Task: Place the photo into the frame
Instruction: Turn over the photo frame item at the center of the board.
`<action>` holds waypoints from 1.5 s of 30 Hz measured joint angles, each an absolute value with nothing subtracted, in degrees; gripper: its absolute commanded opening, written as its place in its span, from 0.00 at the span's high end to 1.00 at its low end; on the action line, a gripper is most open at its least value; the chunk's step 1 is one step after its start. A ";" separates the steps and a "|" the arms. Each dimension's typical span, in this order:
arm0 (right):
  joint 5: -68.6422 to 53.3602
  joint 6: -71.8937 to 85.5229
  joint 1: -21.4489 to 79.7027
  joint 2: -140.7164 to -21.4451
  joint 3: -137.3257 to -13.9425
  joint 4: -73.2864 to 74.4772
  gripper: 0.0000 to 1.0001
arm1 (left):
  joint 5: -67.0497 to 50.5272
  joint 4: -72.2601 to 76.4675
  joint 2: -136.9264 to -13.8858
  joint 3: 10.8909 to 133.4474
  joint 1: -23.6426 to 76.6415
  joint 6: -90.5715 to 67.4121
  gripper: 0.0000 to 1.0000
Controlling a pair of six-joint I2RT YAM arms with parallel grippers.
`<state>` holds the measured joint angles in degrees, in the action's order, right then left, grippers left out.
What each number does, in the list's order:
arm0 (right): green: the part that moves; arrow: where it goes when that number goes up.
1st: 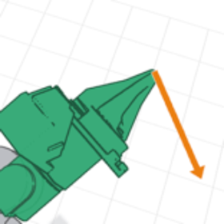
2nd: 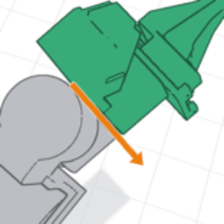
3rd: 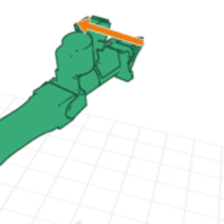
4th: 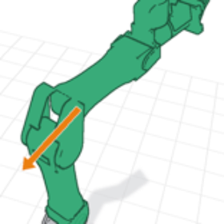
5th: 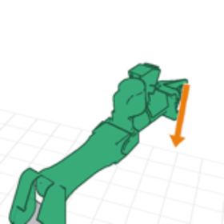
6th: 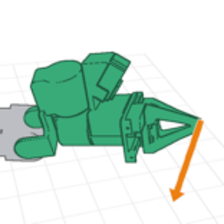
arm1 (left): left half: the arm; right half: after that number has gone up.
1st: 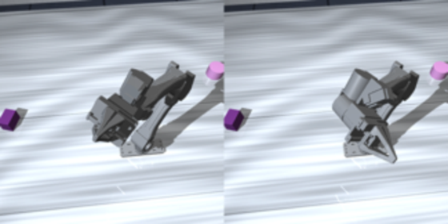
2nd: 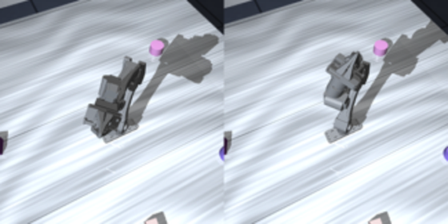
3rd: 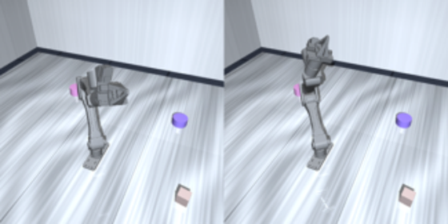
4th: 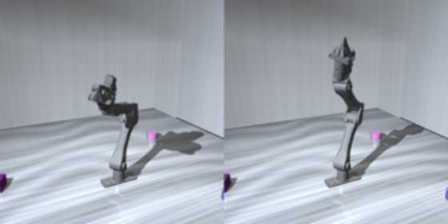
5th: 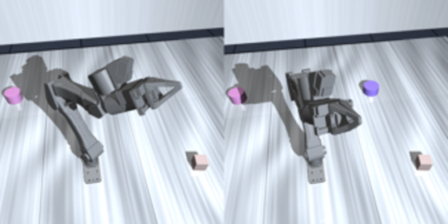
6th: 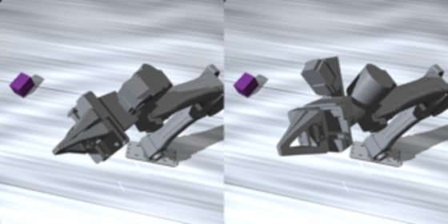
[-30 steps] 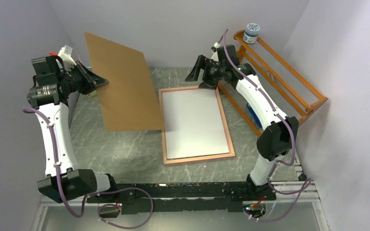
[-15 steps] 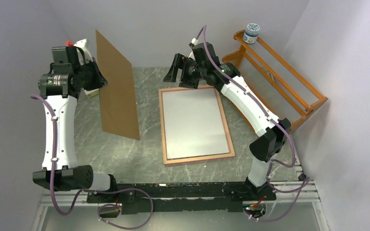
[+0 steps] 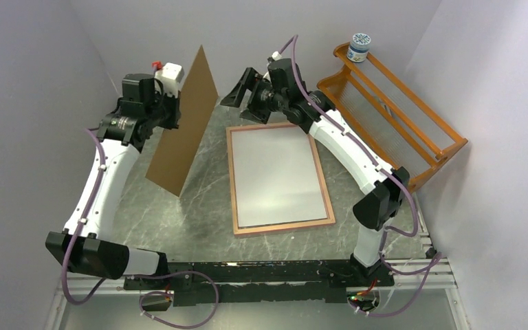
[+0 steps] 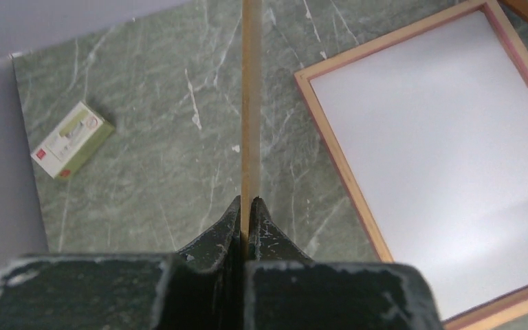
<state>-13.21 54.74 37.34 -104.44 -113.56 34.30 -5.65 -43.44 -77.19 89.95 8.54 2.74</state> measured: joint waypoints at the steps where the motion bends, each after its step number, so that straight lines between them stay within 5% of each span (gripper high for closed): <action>1: -13.17 55.46 37.47 -104.99 -114.41 33.91 0.18 | -4.95 -42.22 -77.10 89.52 9.65 3.73 0.97; 15: -12.53 61.84 37.91 -114.63 -123.76 32.32 0.19 | 8.99 -33.04 -75.79 81.32 25.63 6.92 0.97; 27: -10.44 65.93 37.50 -113.80 -120.66 31.38 0.19 | 11.44 -29.23 -72.79 76.75 28.10 7.92 0.97; 39: -11.00 65.52 36.10 -116.79 -125.62 36.23 0.19 | 6.81 -28.73 -72.16 75.70 28.49 7.51 0.84; 45: -12.58 64.88 35.59 -119.33 -127.33 39.29 0.35 | 4.62 -28.12 -72.29 75.07 28.97 5.34 0.75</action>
